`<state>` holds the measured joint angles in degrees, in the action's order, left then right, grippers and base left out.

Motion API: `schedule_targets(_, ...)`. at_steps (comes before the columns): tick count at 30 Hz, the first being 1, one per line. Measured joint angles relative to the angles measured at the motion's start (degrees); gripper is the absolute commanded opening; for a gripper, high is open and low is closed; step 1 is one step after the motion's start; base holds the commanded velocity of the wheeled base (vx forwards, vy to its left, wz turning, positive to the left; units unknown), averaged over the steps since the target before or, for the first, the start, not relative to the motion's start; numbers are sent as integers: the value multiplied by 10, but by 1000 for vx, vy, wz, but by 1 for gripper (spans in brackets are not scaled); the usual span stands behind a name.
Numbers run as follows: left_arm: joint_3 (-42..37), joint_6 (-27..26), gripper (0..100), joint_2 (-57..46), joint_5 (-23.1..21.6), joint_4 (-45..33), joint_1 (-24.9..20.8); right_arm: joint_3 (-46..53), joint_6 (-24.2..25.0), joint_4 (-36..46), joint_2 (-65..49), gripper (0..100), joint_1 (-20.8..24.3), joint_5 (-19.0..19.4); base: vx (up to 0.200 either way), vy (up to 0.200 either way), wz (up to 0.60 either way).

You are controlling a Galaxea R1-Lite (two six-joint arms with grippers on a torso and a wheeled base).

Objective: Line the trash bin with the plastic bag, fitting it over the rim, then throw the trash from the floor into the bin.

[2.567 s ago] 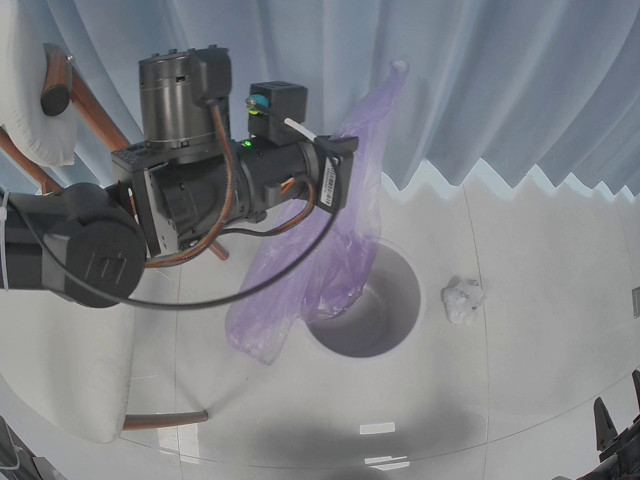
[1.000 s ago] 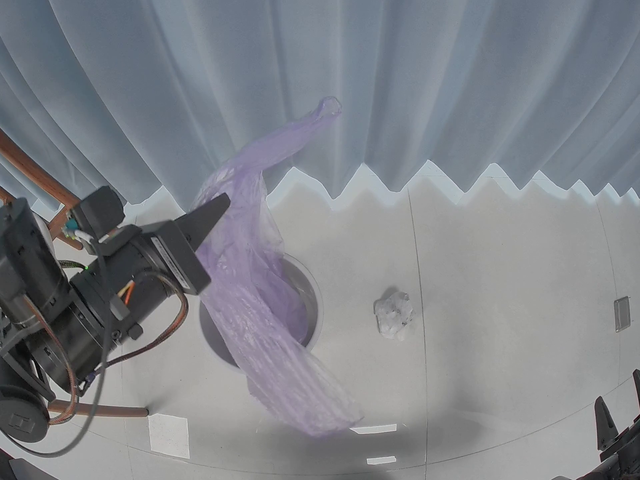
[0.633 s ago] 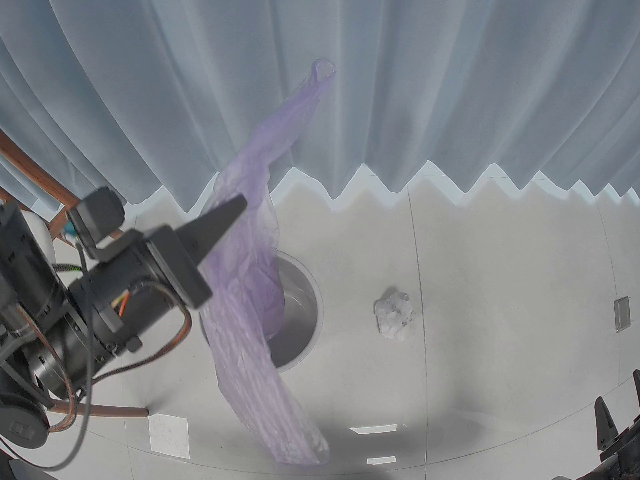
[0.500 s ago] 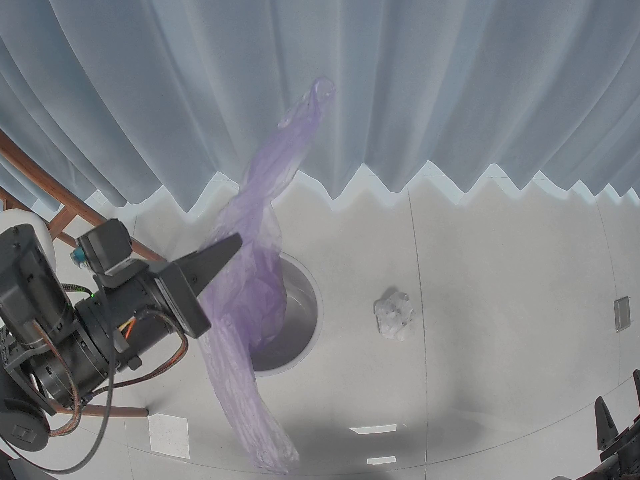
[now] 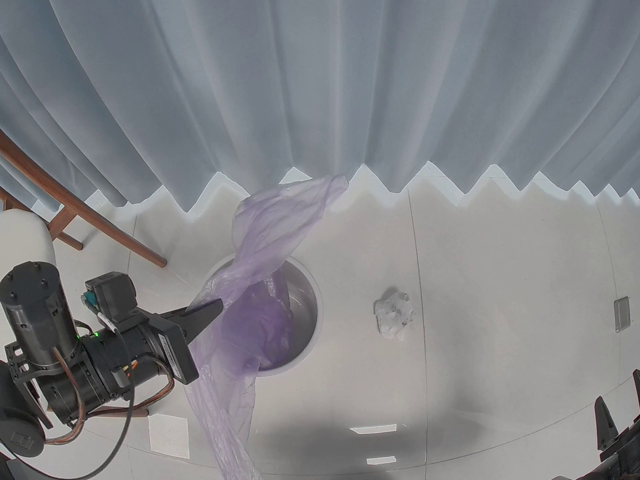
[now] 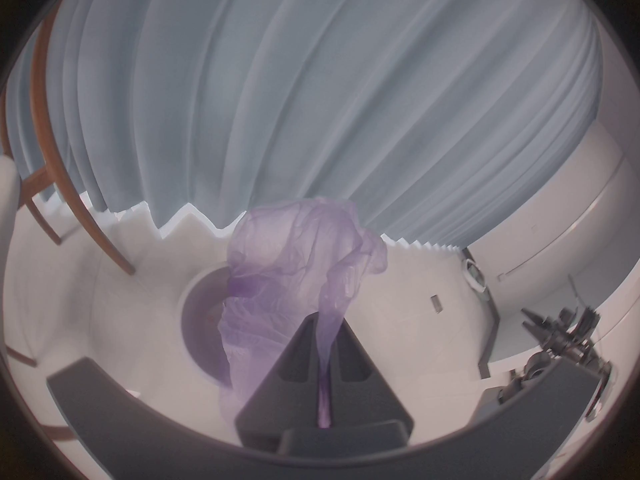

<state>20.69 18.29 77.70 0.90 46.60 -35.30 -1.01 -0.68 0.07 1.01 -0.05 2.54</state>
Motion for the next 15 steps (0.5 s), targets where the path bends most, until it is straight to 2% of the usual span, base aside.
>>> schedule_targets(5, -3, -51, 0, 27, 0, 19, 25, 0, 0, 0, 0, 100, 0, 0, 0, 0, 0)
schedule_targets(15, -3, -60, 0, 82, -25, 58, 30, 0, 0, 0, 0, 100, 0, 0, 0, 0, 0)
